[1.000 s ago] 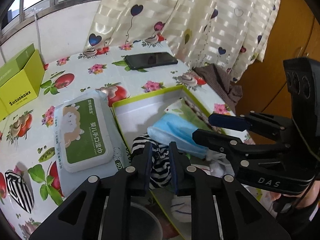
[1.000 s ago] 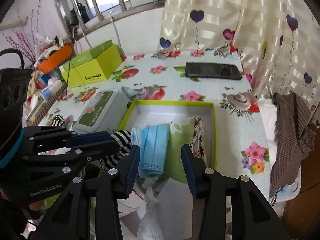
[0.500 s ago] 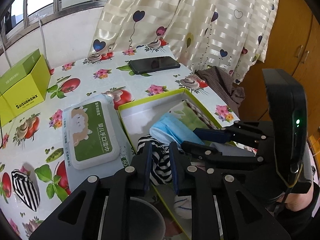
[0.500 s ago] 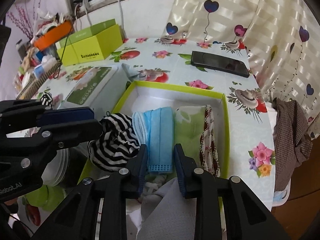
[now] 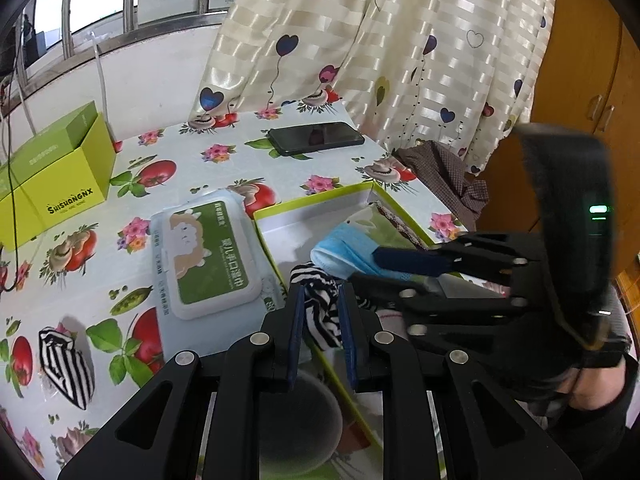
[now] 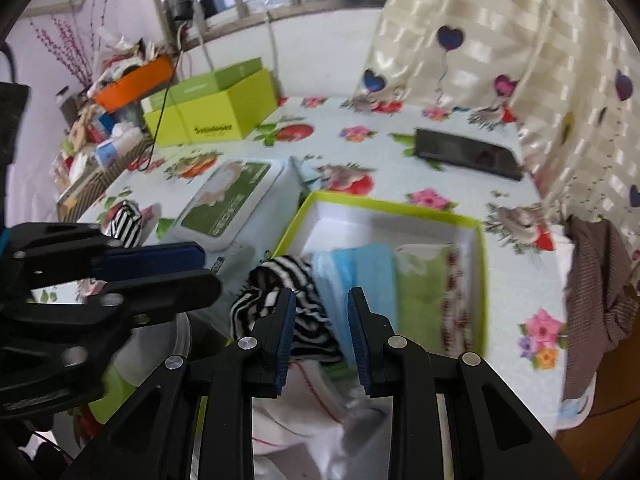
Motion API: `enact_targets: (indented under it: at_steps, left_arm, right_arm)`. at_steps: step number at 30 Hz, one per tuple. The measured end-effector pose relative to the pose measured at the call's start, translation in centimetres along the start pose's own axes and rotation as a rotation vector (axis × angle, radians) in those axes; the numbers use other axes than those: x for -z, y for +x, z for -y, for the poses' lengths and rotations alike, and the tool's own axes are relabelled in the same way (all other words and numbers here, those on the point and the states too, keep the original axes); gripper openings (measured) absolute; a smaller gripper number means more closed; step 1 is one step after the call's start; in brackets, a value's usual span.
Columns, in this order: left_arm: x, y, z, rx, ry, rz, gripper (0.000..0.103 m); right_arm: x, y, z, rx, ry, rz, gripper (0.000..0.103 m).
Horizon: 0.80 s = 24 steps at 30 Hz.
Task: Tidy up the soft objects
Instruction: 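Lower the mask and striped sock into the tray and open both tools, then move both tools back from the tray toward the remaining striped sock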
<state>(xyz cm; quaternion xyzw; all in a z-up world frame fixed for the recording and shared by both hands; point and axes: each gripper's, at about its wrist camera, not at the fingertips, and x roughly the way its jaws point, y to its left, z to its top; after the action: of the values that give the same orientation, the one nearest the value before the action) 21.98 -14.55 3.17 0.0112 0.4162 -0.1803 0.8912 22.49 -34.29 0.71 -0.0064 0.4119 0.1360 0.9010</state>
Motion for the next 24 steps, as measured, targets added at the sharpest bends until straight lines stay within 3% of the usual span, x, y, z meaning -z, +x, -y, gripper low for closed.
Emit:
enact_targets:
  at_steps: [6, 13, 18, 24]
  left_arm:
    - [0.5, -1.4, -0.4, -0.005, -0.005, 0.021, 0.018]
    - [1.4, -3.0, -1.1, 0.01, -0.029, 0.043, 0.018]
    - [2.4, -5.1, -2.2, 0.01, -0.052, 0.075, 0.018]
    - [3.8, -7.8, -4.5, -0.02, -0.085, 0.114, 0.018]
  right_arm:
    - [0.6, 2.1, 0.5, 0.027, 0.013, -0.063, 0.026]
    - [0.7, 0.0, 0.0, 0.051, 0.02, -0.042, 0.027]
    - [1.0, -2.9, -1.0, 0.062, 0.033, 0.001, 0.047]
    - [0.3, -5.9, -3.7, 0.05, -0.003, 0.059, 0.055]
